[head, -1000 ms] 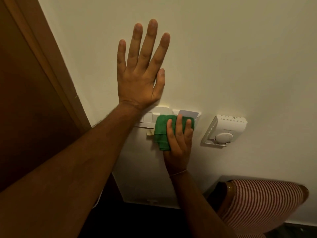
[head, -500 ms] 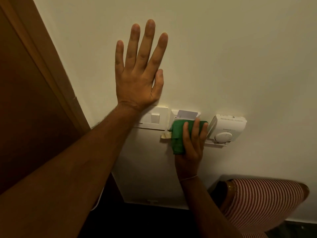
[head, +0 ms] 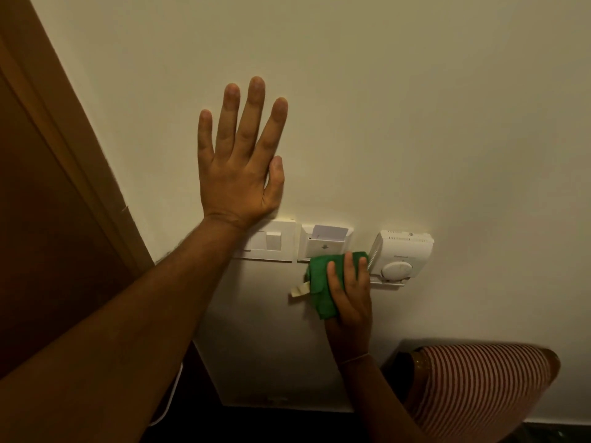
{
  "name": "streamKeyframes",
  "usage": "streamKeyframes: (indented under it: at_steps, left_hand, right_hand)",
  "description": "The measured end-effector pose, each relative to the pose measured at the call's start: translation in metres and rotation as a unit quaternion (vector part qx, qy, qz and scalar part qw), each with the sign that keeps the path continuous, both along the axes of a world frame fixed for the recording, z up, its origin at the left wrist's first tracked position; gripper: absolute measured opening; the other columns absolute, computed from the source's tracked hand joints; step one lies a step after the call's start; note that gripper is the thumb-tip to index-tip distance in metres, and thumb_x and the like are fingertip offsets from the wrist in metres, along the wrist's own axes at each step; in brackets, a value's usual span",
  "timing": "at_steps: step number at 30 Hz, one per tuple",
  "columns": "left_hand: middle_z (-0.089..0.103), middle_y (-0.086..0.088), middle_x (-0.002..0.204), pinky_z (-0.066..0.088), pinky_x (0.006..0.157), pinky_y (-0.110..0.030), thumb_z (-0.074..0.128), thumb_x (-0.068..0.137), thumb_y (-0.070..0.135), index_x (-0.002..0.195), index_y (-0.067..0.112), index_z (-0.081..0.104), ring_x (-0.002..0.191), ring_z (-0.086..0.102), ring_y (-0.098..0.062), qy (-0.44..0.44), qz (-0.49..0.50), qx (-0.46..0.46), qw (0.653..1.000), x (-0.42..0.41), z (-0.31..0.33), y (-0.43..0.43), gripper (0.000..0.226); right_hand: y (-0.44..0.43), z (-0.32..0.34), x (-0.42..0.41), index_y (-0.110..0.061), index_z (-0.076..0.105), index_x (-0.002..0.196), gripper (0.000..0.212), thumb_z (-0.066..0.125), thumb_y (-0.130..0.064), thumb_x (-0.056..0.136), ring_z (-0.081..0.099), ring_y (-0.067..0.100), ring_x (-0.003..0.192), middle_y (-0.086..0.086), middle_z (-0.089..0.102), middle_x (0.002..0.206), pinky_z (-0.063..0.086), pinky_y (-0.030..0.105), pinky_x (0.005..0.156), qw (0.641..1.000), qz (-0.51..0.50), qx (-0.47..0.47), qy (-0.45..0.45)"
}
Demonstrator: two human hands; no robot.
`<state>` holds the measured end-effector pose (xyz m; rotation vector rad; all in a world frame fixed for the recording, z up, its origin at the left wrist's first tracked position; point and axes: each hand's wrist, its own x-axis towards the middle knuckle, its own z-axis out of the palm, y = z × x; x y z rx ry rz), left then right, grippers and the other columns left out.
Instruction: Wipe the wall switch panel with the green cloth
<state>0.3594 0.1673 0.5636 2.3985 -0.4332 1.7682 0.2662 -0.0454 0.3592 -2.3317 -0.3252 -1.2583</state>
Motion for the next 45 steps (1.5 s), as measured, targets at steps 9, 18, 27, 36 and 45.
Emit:
streamKeyframes:
  at_steps: [9, 18, 27, 36, 45]
  left_hand:
    - [-0.008, 0.001, 0.190, -0.007, 0.141, -0.053, 0.040, 0.110, 0.034, 0.183, 0.028, 0.003, 0.177, -0.008, -0.024, 0.010, -0.033, -0.002, 0.999, -0.005, 0.007, -0.002, 0.082]
    - [0.002, -0.006, 0.192, 0.008, 0.139, -0.063, 0.033, 0.113, 0.044, 0.184, 0.028, 0.001, 0.177, -0.003, -0.021, 0.063, -0.023, 0.040, 0.997, -0.043, 0.030, 0.012, 0.079]
    - [-0.002, -0.004, 0.192, 0.004, 0.141, -0.057, 0.033, 0.115, 0.045, 0.184, 0.023, 0.011, 0.178, 0.003, -0.024, 0.034, 0.008, 0.007, 0.999, -0.082, 0.114, 0.004, 0.075]
    - [-0.002, -0.002, 0.192, -0.002, 0.142, -0.052, 0.033, 0.116, 0.044, 0.184, 0.024, 0.009, 0.178, 0.001, -0.022, 0.078, -0.004, 0.020, 0.997, -0.100, 0.082, -0.031, 0.075]
    - [-0.001, 0.000, 0.192, -0.005, 0.142, -0.048, 0.033, 0.116, 0.045, 0.184, 0.024, 0.012, 0.178, 0.000, -0.020, 0.252, -0.084, 0.032, 0.964, -0.141, -0.077, -0.107, 0.074]
  right_hand:
    - [0.009, 0.087, -0.023, -0.026, 0.027, 0.168, 0.069, 0.062, -0.033, 0.109, 0.018, 0.037, 0.165, 0.009, 0.024, 0.176, 0.015, 0.049, 0.135, 0.997, 0.072, -0.004, -0.028]
    - [-0.015, 0.240, -0.013, -0.014, 0.038, 0.164, 0.079, 0.077, -0.002, 0.096, 0.011, 0.034, 0.166, 0.005, 0.015, 0.179, 0.007, 0.041, 0.137, 0.990, 0.049, -0.036, -0.130]
    - [-0.021, 0.325, -0.014, -0.012, 0.043, 0.161, 0.069, 0.074, -0.014, 0.100, 0.015, 0.037, 0.165, 0.015, 0.023, 0.175, 0.013, 0.042, 0.136, 0.980, 0.040, -0.083, -0.174]
    - [-0.043, 0.306, -0.031, -0.011, 0.040, 0.163, 0.069, 0.071, -0.015, 0.101, 0.013, 0.037, 0.166, 0.015, 0.023, 0.175, 0.013, 0.043, 0.136, 0.987, 0.028, -0.077, -0.141]
    - [-0.125, 0.146, -0.090, -0.014, 0.040, 0.163, 0.072, 0.074, -0.016, 0.099, 0.011, 0.033, 0.166, 0.009, 0.020, 0.176, 0.013, 0.043, 0.136, 0.998, -0.010, -0.058, 0.036]
